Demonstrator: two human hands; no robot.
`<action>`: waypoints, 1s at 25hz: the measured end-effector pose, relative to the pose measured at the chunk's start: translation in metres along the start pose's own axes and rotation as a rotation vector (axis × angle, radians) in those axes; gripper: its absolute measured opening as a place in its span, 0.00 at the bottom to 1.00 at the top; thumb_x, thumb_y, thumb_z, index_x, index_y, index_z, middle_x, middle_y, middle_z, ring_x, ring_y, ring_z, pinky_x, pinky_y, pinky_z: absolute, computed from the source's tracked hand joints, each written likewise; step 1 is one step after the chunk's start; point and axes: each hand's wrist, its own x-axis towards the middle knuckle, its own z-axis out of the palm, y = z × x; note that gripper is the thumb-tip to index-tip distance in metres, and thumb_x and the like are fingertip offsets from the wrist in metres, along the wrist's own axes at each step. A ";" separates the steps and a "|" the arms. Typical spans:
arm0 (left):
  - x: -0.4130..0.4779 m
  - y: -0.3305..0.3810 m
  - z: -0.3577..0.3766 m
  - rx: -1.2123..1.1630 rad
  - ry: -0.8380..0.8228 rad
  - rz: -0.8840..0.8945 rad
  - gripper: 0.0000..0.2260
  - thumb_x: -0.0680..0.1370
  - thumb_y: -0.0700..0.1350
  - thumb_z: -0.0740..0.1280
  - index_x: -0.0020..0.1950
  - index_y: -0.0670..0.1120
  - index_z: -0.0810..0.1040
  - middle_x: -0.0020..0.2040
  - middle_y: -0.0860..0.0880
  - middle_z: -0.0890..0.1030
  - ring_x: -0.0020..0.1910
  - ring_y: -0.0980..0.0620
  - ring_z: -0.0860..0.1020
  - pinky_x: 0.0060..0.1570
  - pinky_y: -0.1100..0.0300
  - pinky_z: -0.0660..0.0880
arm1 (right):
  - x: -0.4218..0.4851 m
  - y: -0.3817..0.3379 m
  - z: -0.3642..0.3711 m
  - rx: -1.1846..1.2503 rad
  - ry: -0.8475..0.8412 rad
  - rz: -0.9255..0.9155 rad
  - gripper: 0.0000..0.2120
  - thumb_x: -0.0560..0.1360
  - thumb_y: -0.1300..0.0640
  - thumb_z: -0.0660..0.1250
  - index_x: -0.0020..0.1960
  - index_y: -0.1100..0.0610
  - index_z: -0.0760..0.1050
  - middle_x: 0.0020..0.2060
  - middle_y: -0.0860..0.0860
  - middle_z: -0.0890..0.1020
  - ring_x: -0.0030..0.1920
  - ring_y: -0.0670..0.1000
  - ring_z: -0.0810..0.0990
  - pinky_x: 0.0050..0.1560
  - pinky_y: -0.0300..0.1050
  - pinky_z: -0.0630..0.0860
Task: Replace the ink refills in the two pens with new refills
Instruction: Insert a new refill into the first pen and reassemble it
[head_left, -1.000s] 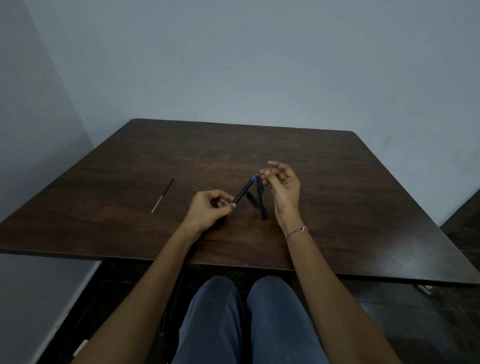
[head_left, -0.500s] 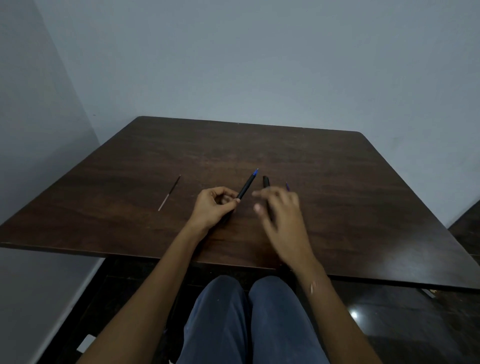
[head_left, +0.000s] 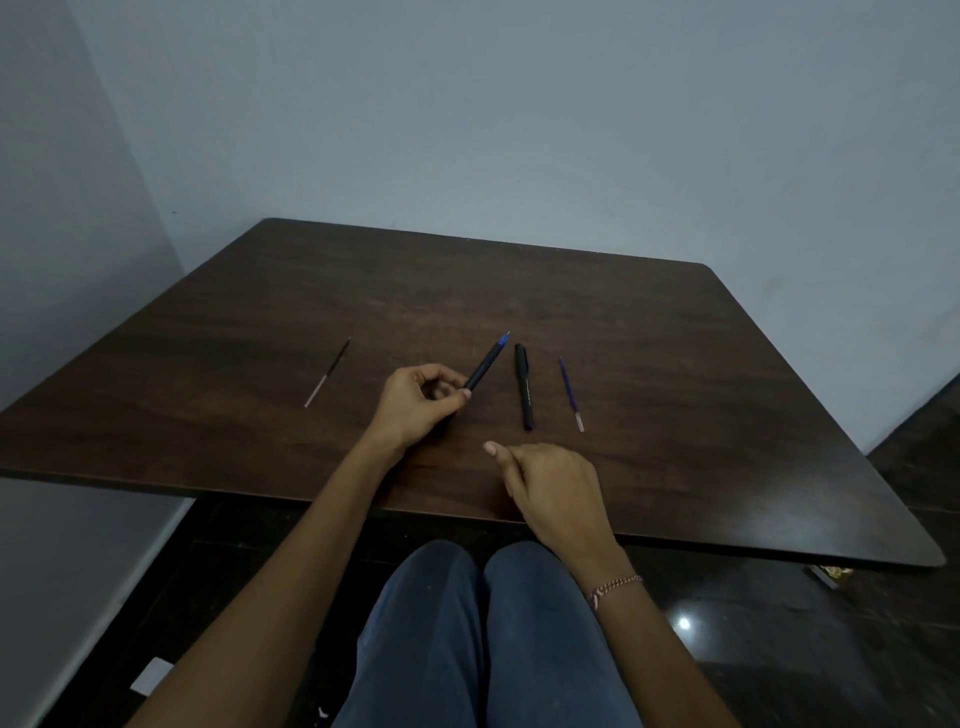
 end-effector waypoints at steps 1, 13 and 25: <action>0.000 0.000 0.000 0.001 -0.003 -0.001 0.06 0.72 0.37 0.72 0.41 0.48 0.80 0.30 0.51 0.75 0.33 0.54 0.75 0.37 0.63 0.72 | 0.000 0.000 0.001 -0.009 0.038 -0.002 0.28 0.79 0.39 0.48 0.29 0.53 0.71 0.25 0.47 0.75 0.27 0.46 0.73 0.29 0.42 0.70; 0.000 -0.001 0.000 -0.026 -0.003 -0.001 0.05 0.72 0.37 0.72 0.41 0.46 0.80 0.30 0.50 0.74 0.33 0.52 0.75 0.34 0.66 0.74 | -0.012 -0.002 0.000 -0.233 0.241 0.119 0.25 0.79 0.41 0.51 0.32 0.53 0.74 0.30 0.46 0.74 0.32 0.44 0.71 0.25 0.35 0.60; 0.000 0.000 0.000 -0.031 -0.011 0.011 0.05 0.72 0.36 0.71 0.41 0.46 0.79 0.29 0.51 0.75 0.32 0.53 0.77 0.36 0.65 0.76 | -0.032 0.017 -0.011 -0.182 0.208 0.064 0.27 0.80 0.39 0.46 0.32 0.53 0.69 0.27 0.45 0.71 0.29 0.44 0.68 0.28 0.38 0.63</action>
